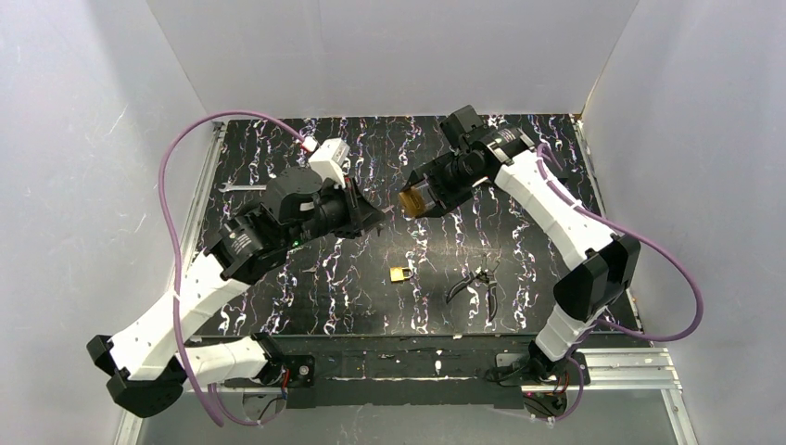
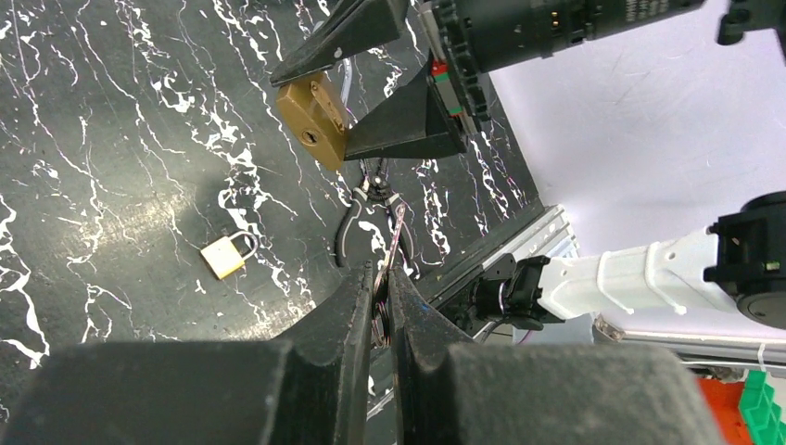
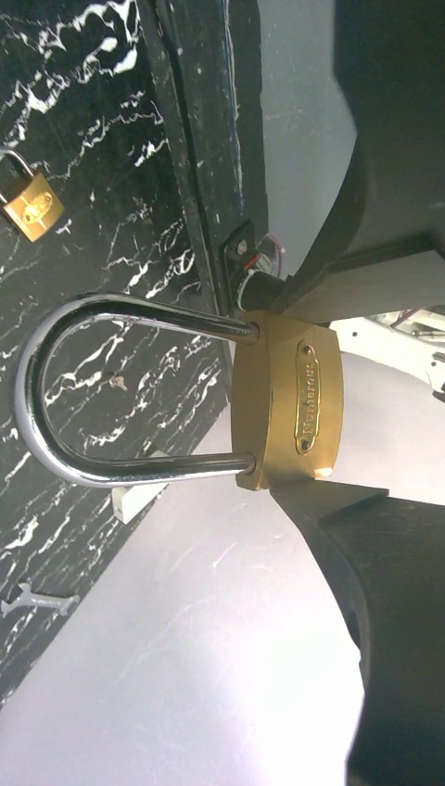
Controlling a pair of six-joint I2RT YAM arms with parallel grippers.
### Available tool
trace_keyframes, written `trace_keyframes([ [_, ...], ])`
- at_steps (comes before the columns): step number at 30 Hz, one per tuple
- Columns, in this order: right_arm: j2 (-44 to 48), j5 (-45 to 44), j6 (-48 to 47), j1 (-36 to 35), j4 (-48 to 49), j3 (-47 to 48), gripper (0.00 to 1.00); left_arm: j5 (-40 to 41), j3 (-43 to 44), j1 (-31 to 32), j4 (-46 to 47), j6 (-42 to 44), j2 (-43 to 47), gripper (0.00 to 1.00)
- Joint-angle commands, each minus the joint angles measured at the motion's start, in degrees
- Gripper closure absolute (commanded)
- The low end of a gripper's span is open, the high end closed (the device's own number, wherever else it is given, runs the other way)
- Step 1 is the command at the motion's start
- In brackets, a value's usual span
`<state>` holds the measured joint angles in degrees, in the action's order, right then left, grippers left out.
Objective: Unlock with the key
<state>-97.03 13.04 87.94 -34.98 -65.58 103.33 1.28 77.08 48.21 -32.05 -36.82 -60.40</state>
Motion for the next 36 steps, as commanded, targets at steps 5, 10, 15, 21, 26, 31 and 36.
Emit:
trace_keyframes([
  [5,5.1,3.1,3.2,1.0,4.9,-0.7,0.99,0.1,-0.2,0.0,2.1,-0.6,-2.5,1.00],
  [10,5.4,2.4,2.0,1.9,4.5,-0.2,0.99,0.2,1.6,0.1,0.7,-0.6,-5.7,1.00],
  [15,5.6,2.5,1.4,2.2,5.5,-0.1,0.99,0.6,2.6,0.1,-0.3,-0.2,-7.7,1.00],
  [21,5.3,3.0,0.2,2.5,6.7,-0.3,0.99,-0.4,2.5,-1.0,-0.4,0.0,-9.1,1.00],
  [26,5.0,3.2,-0.3,2.6,7.7,-0.5,0.99,-2.1,2.3,-2.8,0.8,-0.6,-10.3,1.00],
  [31,4.9,3.7,-0.6,2.6,8.8,-1.0,0.99,-3.8,1.8,-4.0,2.5,-2.5,-11.5,1.00],
  [36,4.8,3.6,-0.9,2.6,9.5,-1.3,0.99,-4.9,2.2,-4.4,4.4,-2.7,-12.3,1.00],
])
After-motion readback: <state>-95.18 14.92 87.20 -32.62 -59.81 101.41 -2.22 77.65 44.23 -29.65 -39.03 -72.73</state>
